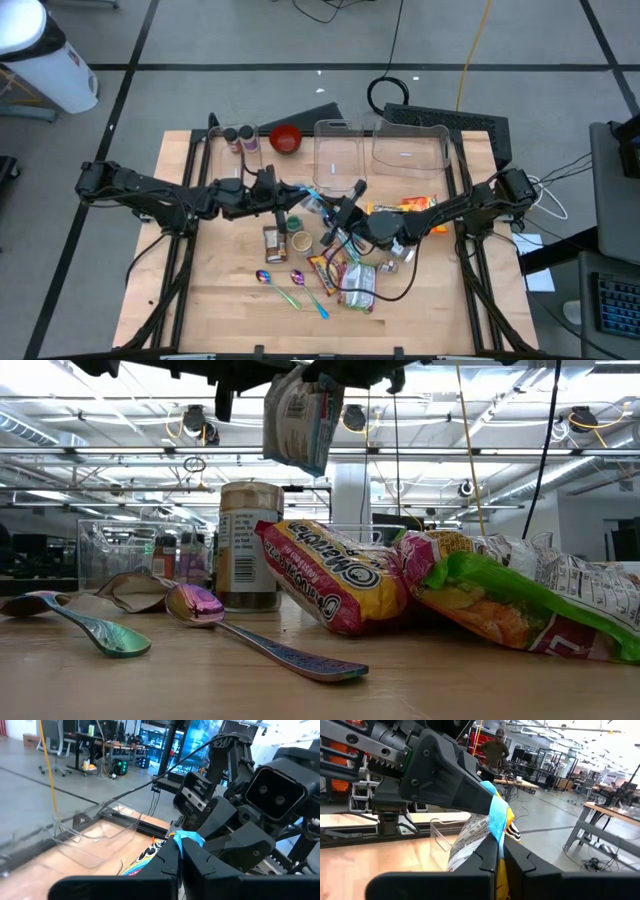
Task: Pick & Place Food Item
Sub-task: Put the blue noodle pack into the right transparent bin
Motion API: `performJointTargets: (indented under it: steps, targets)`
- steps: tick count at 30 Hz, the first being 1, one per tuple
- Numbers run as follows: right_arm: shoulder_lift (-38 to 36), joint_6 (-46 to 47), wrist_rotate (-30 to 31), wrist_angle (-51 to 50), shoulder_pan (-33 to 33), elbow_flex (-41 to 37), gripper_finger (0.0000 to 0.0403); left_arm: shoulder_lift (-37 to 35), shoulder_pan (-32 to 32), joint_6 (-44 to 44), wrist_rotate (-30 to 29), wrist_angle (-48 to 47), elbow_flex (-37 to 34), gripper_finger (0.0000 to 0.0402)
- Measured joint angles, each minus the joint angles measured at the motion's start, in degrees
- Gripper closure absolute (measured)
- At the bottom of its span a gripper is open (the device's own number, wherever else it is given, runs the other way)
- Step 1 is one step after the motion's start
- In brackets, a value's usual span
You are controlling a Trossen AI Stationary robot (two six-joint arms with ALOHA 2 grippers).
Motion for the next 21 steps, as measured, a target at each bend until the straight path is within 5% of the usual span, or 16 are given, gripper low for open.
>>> performJointTargets:
  steps: [5, 15, 21]
  targets:
    - [-1.2, -2.8, 0.0, 0.6, 0.1, -0.1, 0.0402, 0.0, 0.2, 5.4, 2.7, 1.2, 0.0, 0.0353]
    - [-9.1, -3.9, 0.9, -9.8, 0.0, -0.1, 0.0403, -3.8, 0.4, 11.8, 4.4, 3.2, 0.0, 0.0199]
    - [-14.7, -3.7, 10.9, -18.4, 0.0, -0.1, 0.0403, -9.9, 0.4, 17.0, 0.4, -1.1, 0.0, 0.0152]
